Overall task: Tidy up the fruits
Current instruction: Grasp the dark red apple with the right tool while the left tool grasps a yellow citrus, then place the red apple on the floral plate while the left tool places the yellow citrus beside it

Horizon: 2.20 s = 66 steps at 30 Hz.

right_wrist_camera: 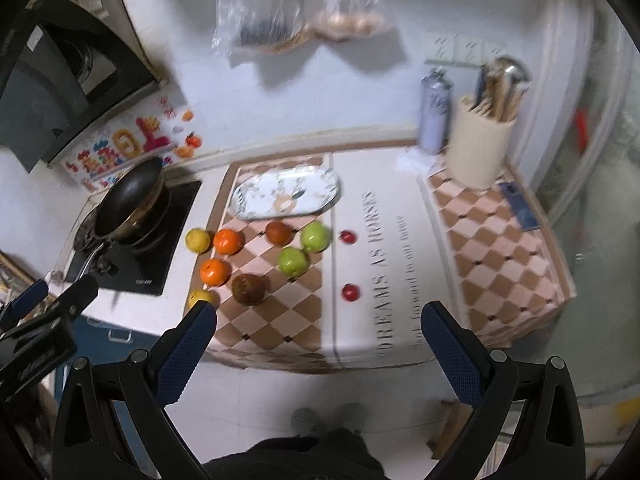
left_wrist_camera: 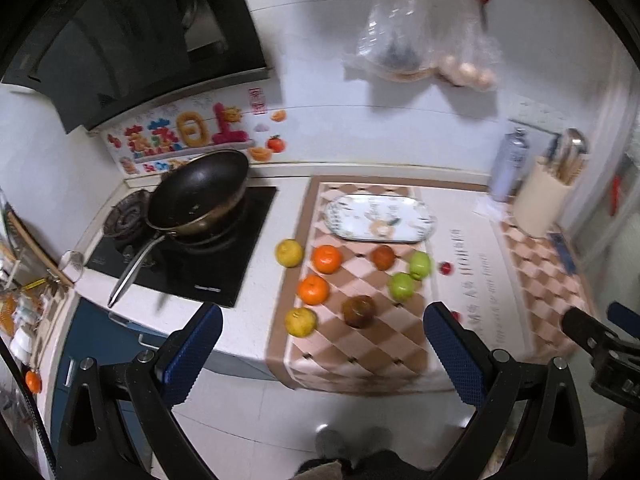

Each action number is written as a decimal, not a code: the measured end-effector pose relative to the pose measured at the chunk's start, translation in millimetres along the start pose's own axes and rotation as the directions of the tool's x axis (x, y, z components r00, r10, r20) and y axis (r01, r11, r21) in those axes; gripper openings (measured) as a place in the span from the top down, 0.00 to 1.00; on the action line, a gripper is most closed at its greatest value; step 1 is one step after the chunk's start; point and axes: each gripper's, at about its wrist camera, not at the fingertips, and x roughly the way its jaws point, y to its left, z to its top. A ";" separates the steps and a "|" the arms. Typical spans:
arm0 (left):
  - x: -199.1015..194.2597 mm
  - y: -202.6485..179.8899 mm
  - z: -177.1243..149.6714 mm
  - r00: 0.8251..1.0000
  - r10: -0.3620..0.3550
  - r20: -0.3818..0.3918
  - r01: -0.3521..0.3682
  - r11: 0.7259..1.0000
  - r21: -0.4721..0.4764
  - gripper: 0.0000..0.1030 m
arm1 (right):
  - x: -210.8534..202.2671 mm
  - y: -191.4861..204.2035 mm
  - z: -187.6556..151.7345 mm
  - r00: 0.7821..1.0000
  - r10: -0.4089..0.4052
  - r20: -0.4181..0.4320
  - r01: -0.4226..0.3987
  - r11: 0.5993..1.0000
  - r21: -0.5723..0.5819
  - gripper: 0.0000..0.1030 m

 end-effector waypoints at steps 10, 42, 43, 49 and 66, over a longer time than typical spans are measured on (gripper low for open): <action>147.5 47.1 -14.2 0.945 0.138 -0.296 -0.167 0.983 -0.077 0.00 | 162.7 29.3 9.0 0.965 0.136 -0.225 -0.146 0.989 -0.026 0.00; 364.4 26.5 -58.5 0.624 -0.281 -0.729 0.135 0.958 -0.253 0.44 | 425.9 135.8 -20.5 0.814 0.051 -0.579 -0.109 0.992 -0.067 0.32; 363.9 24.0 -57.8 0.626 -0.277 -0.729 0.142 0.960 -0.243 0.44 | 427.6 136.2 -20.5 0.813 0.048 -0.581 -0.104 0.993 -0.064 0.32; 357.1 8.0 -52.1 0.643 -0.254 -0.723 0.182 0.967 -0.178 0.45 | 428.4 134.8 -21.3 0.822 0.031 -0.568 -0.082 0.995 -0.064 0.33; 279.1 17.0 60.3 0.724 -0.382 -0.574 0.296 0.924 -0.243 0.45 | 362.1 90.9 61.9 0.898 0.130 -0.421 -0.118 0.991 0.055 0.34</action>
